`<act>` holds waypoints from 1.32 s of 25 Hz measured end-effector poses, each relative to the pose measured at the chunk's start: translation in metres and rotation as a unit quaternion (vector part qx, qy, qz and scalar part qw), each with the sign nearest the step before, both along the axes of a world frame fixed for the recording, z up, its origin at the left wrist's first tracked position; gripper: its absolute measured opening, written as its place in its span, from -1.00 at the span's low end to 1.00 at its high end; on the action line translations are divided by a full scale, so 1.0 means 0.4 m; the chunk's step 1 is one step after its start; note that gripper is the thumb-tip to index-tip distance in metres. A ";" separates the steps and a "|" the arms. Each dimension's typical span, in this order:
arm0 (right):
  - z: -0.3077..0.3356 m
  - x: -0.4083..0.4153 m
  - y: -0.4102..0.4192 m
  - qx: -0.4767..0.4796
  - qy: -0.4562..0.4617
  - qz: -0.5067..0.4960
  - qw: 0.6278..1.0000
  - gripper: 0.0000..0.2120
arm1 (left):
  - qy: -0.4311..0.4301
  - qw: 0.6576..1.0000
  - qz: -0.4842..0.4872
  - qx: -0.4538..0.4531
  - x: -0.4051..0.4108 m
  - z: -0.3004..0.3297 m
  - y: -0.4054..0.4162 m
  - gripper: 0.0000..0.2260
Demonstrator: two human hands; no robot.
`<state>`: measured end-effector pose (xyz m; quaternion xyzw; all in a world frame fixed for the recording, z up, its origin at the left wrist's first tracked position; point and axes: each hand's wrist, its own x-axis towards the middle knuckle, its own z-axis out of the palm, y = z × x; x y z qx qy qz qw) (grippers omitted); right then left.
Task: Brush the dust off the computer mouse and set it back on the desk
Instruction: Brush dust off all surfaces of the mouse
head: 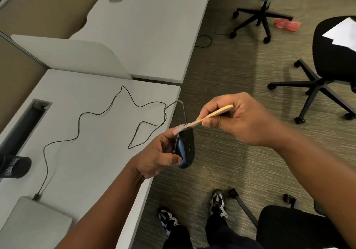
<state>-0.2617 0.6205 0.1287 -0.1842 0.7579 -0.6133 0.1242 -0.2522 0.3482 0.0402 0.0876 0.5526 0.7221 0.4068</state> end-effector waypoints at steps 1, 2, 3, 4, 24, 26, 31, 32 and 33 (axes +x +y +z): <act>0.000 0.005 0.003 0.000 -0.004 0.013 1.000 -0.90 | -0.002 1.000 0.009 0.000 0.000 -0.002 -0.002 -0.34; 0.001 0.010 0.009 -0.003 -0.008 0.024 1.000 -0.88 | -0.006 1.000 0.017 -0.002 0.000 -0.006 -0.005 -0.32; 0.004 0.015 0.014 -0.009 -0.010 0.032 0.999 -0.87 | -0.010 1.000 0.025 -0.007 0.000 -0.010 -0.009 -0.30; 0.006 0.018 0.019 -0.014 -0.010 0.031 0.999 -0.86 | -0.010 1.000 0.026 -0.010 -0.001 -0.013 -0.012 -0.28; -0.021 -0.001 0.054 -0.039 -0.025 -0.025 0.999 -0.85 | 0.013 0.997 -0.027 -0.067 0.016 0.017 0.001 -0.23; -0.017 -0.002 0.052 -0.044 -0.035 -0.004 0.998 -0.84 | 0.022 0.997 -0.034 -0.066 0.013 0.022 0.000 -0.27; -0.010 -0.005 0.068 -0.019 -0.040 0.008 0.999 -0.82 | 0.034 0.996 -0.048 -0.071 0.009 0.018 0.000 -0.29; -0.011 -0.007 0.074 -0.008 -0.035 0.001 0.999 -0.81 | 0.031 0.996 -0.051 -0.069 0.011 0.019 0.003 -0.28; -0.011 -0.008 0.079 -0.006 -0.033 -0.005 0.999 -0.81 | 0.029 0.996 -0.054 -0.065 0.013 0.021 0.006 -0.27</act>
